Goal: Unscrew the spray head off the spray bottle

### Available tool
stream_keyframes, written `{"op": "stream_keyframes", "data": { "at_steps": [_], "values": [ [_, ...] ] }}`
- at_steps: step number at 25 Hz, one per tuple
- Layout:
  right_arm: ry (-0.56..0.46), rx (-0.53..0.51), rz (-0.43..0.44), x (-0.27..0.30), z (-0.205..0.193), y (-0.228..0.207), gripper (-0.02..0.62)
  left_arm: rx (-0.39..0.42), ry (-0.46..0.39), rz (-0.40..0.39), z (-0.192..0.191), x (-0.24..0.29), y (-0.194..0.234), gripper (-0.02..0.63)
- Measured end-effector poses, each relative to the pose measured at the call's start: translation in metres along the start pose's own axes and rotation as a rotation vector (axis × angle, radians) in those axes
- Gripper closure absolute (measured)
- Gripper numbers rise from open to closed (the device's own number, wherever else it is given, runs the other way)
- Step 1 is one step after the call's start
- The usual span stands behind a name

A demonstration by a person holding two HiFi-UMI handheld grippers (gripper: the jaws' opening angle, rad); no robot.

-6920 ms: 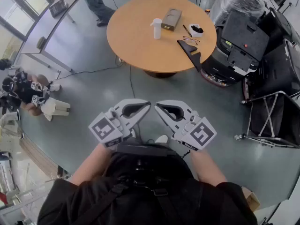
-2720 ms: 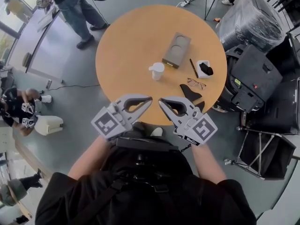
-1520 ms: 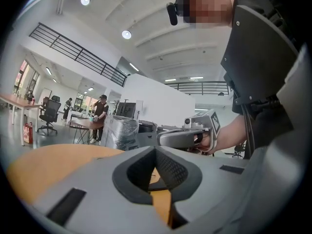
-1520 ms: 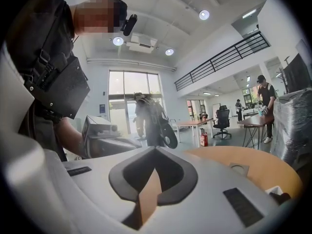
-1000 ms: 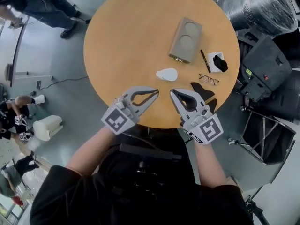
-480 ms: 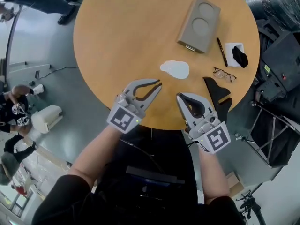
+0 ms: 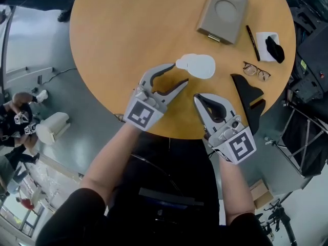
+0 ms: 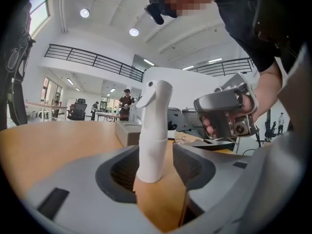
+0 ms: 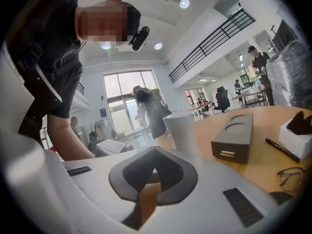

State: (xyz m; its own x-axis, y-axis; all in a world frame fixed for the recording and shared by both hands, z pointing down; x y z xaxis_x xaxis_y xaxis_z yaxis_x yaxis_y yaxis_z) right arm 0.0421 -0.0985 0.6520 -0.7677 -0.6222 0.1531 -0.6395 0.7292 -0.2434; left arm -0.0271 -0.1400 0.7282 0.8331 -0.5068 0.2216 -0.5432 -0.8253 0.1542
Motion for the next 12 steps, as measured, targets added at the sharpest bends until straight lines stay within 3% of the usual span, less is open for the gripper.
{"op": "stream_keyframes", "data": {
  "at_steps": [12],
  "values": [
    [0.017,0.029,-0.026,-0.011,-0.031,-0.012,0.584,0.055,-0.03,-0.041,-0.014,0.052,0.001,0.279]
  ]
}}
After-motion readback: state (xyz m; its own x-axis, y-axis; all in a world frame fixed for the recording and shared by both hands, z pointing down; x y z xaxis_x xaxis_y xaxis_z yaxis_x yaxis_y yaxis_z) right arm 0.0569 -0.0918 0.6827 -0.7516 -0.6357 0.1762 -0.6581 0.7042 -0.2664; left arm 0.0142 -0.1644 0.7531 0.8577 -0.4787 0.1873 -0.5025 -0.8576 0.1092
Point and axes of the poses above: the fingertips, and each gripper's own axes: x forward along the fingers, y to its left, z out of its top, the point moved 3 cm from there along -x, backward along the fingers, and after that the axes turned 4 degrees about -x, right-handed, at the moved point
